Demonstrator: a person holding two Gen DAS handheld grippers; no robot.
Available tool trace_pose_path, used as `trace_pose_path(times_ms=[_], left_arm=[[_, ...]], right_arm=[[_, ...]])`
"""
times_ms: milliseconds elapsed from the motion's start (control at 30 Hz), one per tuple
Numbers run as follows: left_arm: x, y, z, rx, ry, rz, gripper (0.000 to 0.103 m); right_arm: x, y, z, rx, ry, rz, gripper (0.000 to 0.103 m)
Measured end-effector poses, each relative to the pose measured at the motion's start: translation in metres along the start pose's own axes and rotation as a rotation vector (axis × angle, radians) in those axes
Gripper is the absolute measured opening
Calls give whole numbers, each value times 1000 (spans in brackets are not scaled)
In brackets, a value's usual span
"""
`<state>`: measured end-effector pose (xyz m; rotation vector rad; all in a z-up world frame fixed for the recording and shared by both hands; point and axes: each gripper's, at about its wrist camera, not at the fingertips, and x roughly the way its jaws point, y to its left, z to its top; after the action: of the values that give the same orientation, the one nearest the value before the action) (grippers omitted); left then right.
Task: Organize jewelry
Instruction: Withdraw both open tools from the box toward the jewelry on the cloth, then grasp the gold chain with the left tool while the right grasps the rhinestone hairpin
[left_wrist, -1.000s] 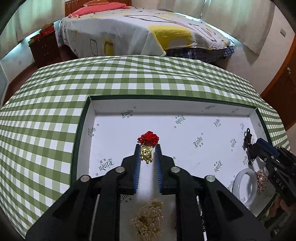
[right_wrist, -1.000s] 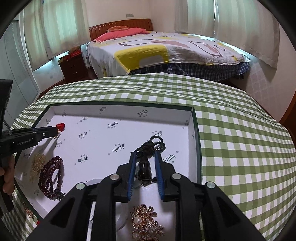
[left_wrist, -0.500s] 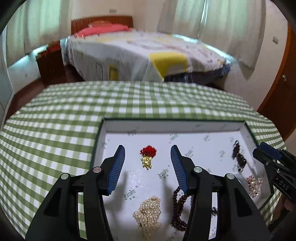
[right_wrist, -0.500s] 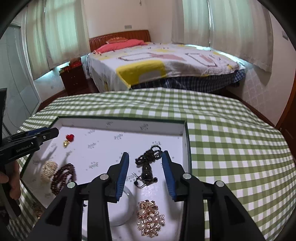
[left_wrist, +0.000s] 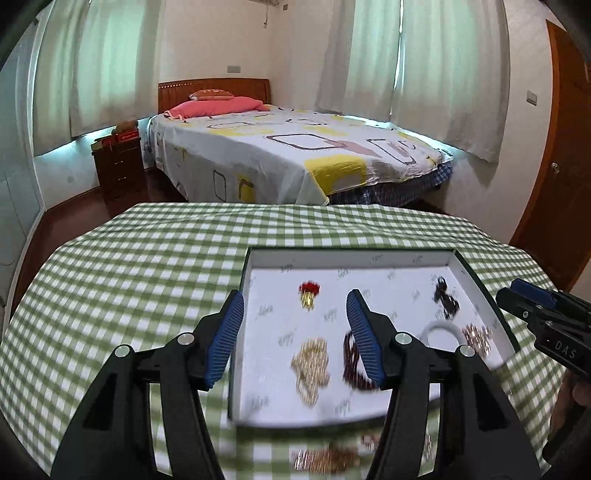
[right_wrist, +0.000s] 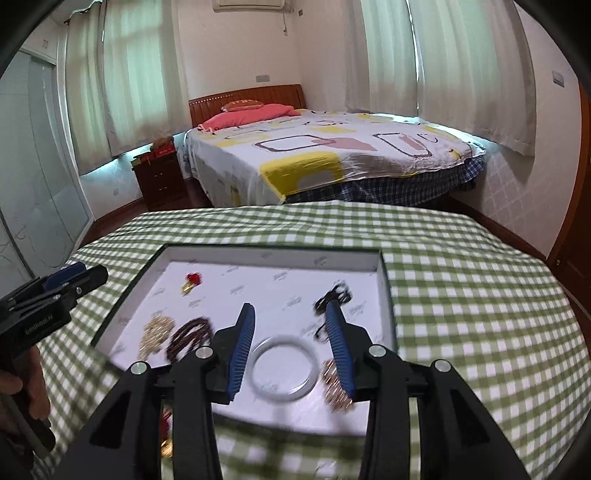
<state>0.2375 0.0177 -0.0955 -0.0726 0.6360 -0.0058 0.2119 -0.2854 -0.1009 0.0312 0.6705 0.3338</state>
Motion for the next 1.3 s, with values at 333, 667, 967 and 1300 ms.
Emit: trace_pose_path(times_ms=[333, 667, 967, 1300], left_arm=[[-36, 17, -54, -32, 60, 28, 57], [-45, 41, -86, -80, 111, 75, 57], [-45, 47, -91, -92, 125, 85, 57], [-39, 38, -97, -74, 144, 70, 57]], right_arm=[[-8, 30, -55, -6, 62, 39, 40], [1, 53, -82, -34, 125, 75, 40], [15, 64, -88, -67, 189, 82, 38], [26, 70, -91, -110, 247, 85, 19]])
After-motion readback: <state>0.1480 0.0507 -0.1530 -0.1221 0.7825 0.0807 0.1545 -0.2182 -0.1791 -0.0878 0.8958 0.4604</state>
